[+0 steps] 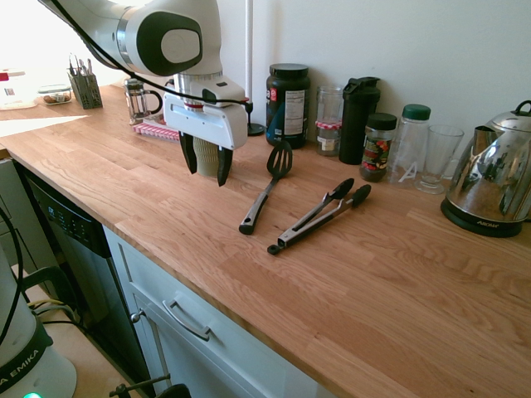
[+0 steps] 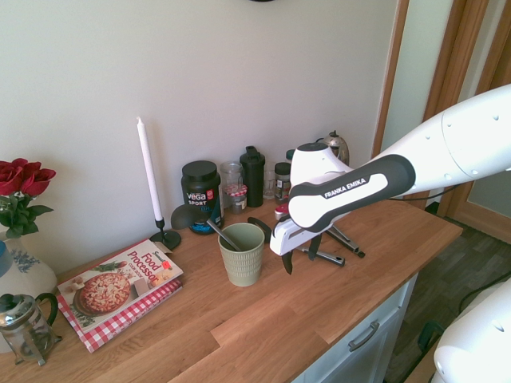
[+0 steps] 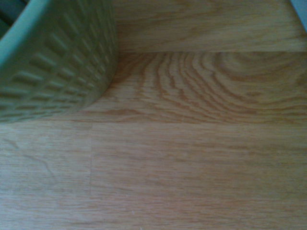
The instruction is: Put the tongs back in the holder
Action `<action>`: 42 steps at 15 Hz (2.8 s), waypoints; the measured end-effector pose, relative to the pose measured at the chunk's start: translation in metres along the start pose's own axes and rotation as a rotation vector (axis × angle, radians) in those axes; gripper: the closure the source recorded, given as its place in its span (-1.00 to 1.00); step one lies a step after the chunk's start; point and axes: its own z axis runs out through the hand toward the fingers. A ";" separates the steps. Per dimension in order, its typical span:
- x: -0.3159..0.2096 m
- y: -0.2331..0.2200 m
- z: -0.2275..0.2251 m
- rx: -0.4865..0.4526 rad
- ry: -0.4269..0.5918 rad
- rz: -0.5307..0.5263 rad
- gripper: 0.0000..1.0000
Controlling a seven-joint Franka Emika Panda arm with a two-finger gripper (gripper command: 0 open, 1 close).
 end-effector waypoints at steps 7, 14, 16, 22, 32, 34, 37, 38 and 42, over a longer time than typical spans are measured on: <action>0.039 -0.005 -0.049 -0.034 0.032 -0.093 -1.00; 0.189 0.019 -0.063 -0.036 0.047 -0.122 -1.00; 0.215 0.023 -0.040 -0.047 0.042 -0.113 -1.00; 0.241 0.025 0.014 -0.058 0.056 -0.122 1.00; 0.251 0.031 0.043 -0.059 0.048 -0.129 1.00; 0.252 0.032 0.043 -0.060 0.049 -0.127 1.00; 0.252 0.033 0.044 -0.060 0.048 -0.126 1.00; 0.252 0.033 0.044 -0.061 0.048 -0.125 1.00; 0.253 0.035 0.045 -0.063 0.047 -0.117 1.00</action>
